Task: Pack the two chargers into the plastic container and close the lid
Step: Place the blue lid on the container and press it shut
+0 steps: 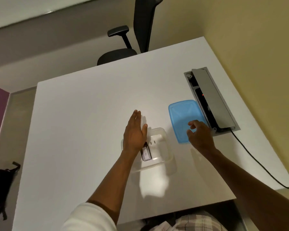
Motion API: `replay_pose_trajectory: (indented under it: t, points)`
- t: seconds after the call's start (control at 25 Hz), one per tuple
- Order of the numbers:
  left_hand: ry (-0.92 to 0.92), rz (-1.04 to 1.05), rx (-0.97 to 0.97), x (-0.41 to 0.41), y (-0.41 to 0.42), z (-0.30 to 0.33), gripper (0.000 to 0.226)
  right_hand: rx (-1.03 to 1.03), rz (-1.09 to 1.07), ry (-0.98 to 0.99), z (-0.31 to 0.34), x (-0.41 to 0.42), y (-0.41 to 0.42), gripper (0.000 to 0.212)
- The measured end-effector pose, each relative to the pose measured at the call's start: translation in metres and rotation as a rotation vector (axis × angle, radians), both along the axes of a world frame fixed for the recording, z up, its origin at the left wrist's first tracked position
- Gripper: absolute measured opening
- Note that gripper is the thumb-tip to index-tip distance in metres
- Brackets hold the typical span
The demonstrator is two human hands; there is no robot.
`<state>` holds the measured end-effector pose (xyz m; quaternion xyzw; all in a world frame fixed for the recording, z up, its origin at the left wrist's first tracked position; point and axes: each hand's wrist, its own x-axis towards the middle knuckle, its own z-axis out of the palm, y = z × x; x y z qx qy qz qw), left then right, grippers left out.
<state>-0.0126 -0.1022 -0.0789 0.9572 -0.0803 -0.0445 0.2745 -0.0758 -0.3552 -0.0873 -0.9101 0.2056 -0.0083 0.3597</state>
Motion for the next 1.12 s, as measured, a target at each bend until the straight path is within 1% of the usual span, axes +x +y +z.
replay_pose_trajectory:
  t: [0.08,0.16,0.2,0.24,0.28,0.4,0.52,0.68,0.92,1.04,1.12]
  points:
    - [-0.015,-0.028,0.026,0.017,-0.024,0.003,0.054,0.171,-0.156,0.078,-0.013,-0.002,-0.021,0.028]
    - [0.033,-0.052,0.006,0.031,-0.047,0.004,0.052,0.494,-0.401,0.185,-0.026,-0.006,-0.040,0.028]
    - [0.089,-0.053,-0.020,0.039,-0.060,0.002,0.051,0.654,-0.520,0.221,-0.032,-0.009,-0.049,0.028]
    - [0.162,-0.037,-0.050,0.047,-0.071,0.000,0.050,0.771,-0.602,0.238,-0.038,-0.012,-0.055,0.026]
    - [0.243,-0.012,-0.072,0.055,-0.081,-0.002,0.048,0.815,-0.641,0.258,-0.044,-0.016,-0.061,0.024]
    - [0.459,0.021,-0.063,0.080,-0.108,-0.011,0.037,0.862,-0.726,0.278,-0.057,-0.022,-0.075,0.024]
    - [0.546,-0.008,-0.043,0.096,-0.130,-0.021,0.028,0.898,-0.775,0.299,-0.066,-0.023,-0.083,0.025]
    - [0.558,-0.073,-0.051,0.110,-0.152,-0.028,0.053,0.939,-0.777,0.299,-0.070,-0.022,-0.091,0.019]
    - [0.583,-0.122,-0.024,0.122,-0.168,-0.041,0.049,1.015,-0.756,0.301,-0.067,-0.011,-0.091,0.012]
    - [0.548,-0.121,-0.027,0.123,-0.167,-0.039,0.044,1.023,-0.771,0.286,-0.063,-0.006,-0.087,0.004]
    - [0.521,-0.101,-0.054,0.123,-0.161,-0.034,0.042,1.013,-0.769,0.271,-0.060,-0.003,-0.084,0.004]
